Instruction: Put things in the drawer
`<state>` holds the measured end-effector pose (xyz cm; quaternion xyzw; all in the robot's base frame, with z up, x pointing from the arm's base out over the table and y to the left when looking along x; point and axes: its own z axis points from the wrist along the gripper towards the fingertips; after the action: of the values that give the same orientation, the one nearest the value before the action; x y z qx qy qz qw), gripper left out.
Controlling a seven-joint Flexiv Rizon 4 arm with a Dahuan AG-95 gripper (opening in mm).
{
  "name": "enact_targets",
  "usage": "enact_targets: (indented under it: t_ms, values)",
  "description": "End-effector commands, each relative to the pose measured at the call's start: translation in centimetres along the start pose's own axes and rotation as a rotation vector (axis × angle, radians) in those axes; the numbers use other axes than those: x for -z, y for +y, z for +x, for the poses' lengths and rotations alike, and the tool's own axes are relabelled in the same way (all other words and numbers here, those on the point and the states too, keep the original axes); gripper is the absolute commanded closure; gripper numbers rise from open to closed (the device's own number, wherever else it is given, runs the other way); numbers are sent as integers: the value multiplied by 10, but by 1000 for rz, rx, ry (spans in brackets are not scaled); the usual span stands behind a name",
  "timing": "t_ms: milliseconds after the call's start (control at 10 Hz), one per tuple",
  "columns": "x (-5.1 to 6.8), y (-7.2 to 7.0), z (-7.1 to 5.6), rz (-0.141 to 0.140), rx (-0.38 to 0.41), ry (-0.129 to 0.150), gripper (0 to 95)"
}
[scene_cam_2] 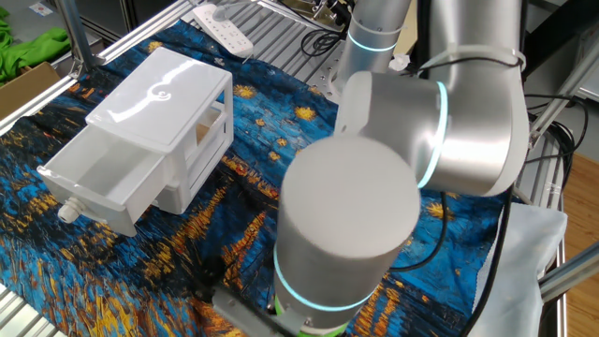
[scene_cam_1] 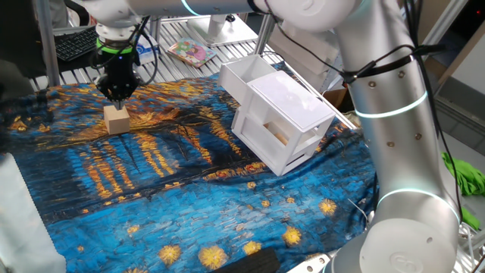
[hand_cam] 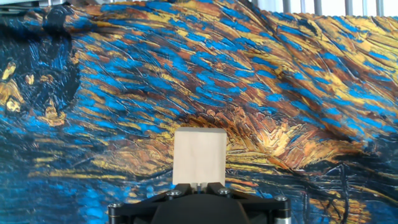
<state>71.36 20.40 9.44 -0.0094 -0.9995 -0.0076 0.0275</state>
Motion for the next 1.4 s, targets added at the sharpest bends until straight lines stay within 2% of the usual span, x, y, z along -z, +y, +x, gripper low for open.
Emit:
enact_targets:
  t_ms: [100,300,400,600,900,1000,1100,1200,1300,1400]
  values:
    - [1,0,0,-1,20,1,950]
    - [1,0,0,-7,62,-2,950]
    - [1,0,0,-13,109,-3,950]
    - [1,0,0,11,99,-10,950]
    - [1,0,0,4,101,4,950]
    - [1,0,0,5,107,-1,950]
    - [1,0,0,-7,101,-2,950]
    - [1,0,0,-18,69,1,950]
    - [1,0,0,-18,56,2,950]
    - [0,0,0,-10,22,4,760]
